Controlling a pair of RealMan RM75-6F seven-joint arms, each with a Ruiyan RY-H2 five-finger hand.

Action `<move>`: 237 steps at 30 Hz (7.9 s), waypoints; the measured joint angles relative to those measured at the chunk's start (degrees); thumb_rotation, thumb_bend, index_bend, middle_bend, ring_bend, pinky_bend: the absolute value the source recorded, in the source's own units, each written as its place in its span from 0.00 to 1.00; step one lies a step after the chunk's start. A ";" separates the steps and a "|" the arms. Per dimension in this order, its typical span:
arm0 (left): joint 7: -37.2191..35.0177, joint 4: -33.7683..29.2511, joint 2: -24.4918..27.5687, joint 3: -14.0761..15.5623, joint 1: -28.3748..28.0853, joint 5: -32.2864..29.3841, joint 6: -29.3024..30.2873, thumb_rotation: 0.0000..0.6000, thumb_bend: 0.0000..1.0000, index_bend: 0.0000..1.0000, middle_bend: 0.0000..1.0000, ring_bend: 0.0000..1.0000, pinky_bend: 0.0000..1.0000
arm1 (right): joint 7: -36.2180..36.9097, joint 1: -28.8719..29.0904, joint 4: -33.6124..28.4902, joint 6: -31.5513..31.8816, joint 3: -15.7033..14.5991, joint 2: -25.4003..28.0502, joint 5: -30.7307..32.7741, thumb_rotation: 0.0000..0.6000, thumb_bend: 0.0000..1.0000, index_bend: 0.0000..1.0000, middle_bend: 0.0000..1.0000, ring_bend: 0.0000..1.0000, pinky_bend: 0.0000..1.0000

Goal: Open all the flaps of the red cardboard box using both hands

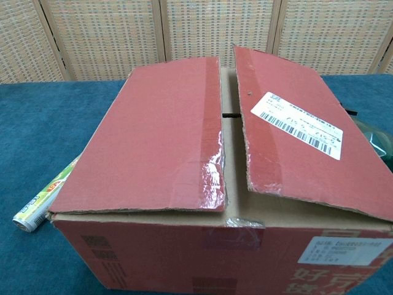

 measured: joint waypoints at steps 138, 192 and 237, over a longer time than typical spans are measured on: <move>2.64 -1.76 0.44 -0.45 -2.13 -2.50 -1.00 0.72 0.21 0.16 0.00 0.00 0.00 | -5.90 28.15 -10.35 -22.86 3.86 10.05 5.39 1.00 0.95 0.45 0.18 0.00 0.01; 4.40 -2.83 1.25 -0.22 -3.33 -2.07 -1.78 0.72 0.21 0.16 0.00 0.00 0.00 | -6.98 15.40 -2.52 -16.52 1.19 18.84 8.05 1.00 0.93 0.45 0.18 0.00 0.01; -22.00 -2.43 -0.22 -12.77 -44.13 10.76 -40.34 0.69 0.13 0.16 0.00 0.00 0.00 | -19.77 1.65 -5.63 3.18 -1.98 3.41 12.52 1.00 0.90 0.15 0.09 0.00 0.01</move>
